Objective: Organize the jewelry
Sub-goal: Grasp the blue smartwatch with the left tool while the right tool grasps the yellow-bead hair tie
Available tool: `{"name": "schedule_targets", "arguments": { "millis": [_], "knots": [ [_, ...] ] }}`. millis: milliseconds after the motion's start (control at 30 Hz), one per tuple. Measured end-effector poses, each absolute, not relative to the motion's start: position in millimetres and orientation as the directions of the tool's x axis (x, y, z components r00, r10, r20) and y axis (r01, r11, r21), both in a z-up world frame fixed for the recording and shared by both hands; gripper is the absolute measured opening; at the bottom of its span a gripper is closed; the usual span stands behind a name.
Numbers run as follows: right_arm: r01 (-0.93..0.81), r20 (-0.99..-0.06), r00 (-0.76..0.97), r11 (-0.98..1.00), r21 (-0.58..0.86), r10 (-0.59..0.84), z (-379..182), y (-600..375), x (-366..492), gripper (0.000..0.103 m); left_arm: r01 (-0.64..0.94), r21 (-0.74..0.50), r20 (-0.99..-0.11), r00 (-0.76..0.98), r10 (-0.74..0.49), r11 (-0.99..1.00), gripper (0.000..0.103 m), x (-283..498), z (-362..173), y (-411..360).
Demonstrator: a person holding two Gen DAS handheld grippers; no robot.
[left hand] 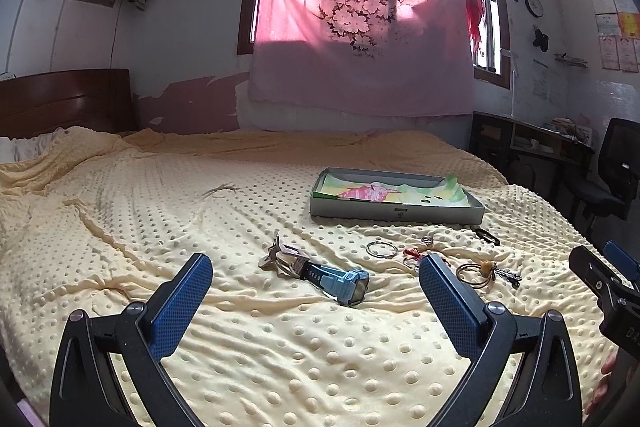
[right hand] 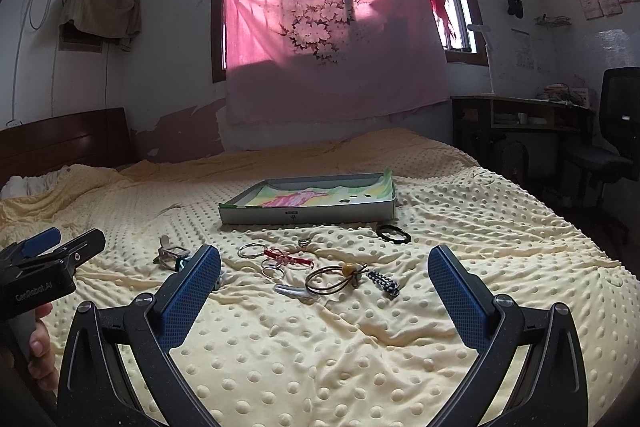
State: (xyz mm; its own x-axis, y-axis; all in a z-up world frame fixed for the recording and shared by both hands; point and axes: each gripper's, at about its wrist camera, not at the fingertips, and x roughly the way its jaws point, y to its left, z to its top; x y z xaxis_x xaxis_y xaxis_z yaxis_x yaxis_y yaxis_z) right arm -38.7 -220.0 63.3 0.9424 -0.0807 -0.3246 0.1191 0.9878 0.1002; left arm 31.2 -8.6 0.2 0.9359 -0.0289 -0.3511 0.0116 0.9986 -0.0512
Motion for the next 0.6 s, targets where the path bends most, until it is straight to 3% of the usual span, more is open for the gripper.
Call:
{"name": "schedule_targets", "arguments": {
  "millis": [467, 567, 600],
  "knots": [
    [0.085, -0.373, 0.928, 0.987, 0.136, -0.028, 55, -230, 9, 0.101, 0.027, -0.063, -0.446, 0.894, -0.053, 0.998, 0.103, 86, -11, -17],
    [0.085, -0.408, 0.913, 0.986, 0.142, -0.020, 47, -230, 26, 0.092, 0.038, -0.070, -0.474, 0.878, -0.067, 0.997, 0.103, 102, -18, -19],
    [0.089, -0.424, 0.906, 0.986, 0.143, -0.020, 44, -230, 32, 0.085, 0.041, -0.069, -0.484, 0.872, -0.069, 0.997, 0.103, 106, -21, -20]
  ]
}}
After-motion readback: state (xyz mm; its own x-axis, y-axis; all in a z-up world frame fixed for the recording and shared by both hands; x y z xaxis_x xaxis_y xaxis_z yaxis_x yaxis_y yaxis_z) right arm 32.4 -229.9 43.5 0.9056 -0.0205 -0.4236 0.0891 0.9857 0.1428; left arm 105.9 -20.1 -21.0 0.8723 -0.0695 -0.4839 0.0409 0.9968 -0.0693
